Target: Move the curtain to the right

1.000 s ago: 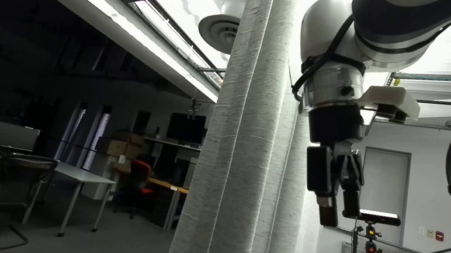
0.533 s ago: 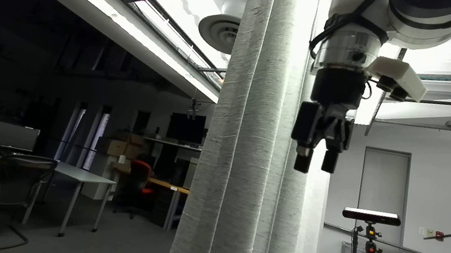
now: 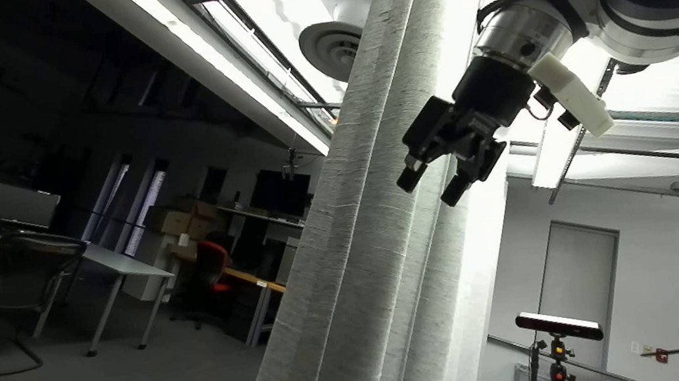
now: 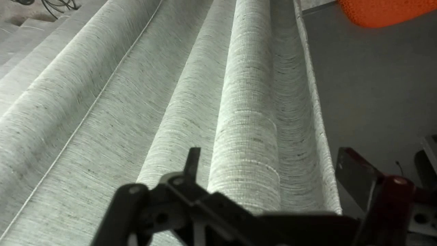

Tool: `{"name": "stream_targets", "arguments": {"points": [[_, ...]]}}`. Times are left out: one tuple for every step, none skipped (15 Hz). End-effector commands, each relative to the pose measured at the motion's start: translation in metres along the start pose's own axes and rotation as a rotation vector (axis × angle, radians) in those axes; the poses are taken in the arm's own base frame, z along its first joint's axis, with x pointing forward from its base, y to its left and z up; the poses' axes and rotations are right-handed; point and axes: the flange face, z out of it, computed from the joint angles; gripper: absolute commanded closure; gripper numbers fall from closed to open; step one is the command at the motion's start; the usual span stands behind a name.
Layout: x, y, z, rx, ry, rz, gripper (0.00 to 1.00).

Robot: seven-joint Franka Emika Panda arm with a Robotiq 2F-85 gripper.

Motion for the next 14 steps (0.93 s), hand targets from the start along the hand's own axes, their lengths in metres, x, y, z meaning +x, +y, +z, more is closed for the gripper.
{"name": "stream_targets", "arguments": {"points": [[0.000,0.000,-0.001,0.000,0.000,0.000,0.00],[0.000,0.000,-0.001,0.000,0.001,0.000,0.00],[0.000,0.000,-0.001,0.000,0.001,0.000,0.00],[0.003,-0.001,0.001,-0.011,0.007,0.013,0.00],[0.007,-0.002,0.002,-0.012,0.008,0.023,0.00],[0.013,-0.007,0.006,-0.014,0.004,0.034,0.00],[0.019,-0.009,0.009,-0.016,0.008,0.051,0.00],[0.025,-0.011,0.010,-0.016,0.014,0.070,0.00],[0.033,-0.012,0.010,-0.014,0.024,0.092,0.00],[0.040,-0.013,0.011,-0.012,0.034,0.111,0.00],[0.048,-0.014,0.008,-0.005,0.055,0.130,0.00],[0.054,-0.015,0.005,0.000,0.079,0.149,0.00],[0.060,-0.015,0.001,0.005,0.105,0.162,0.00],[0.066,-0.015,-0.003,0.009,0.131,0.174,0.00]]}}
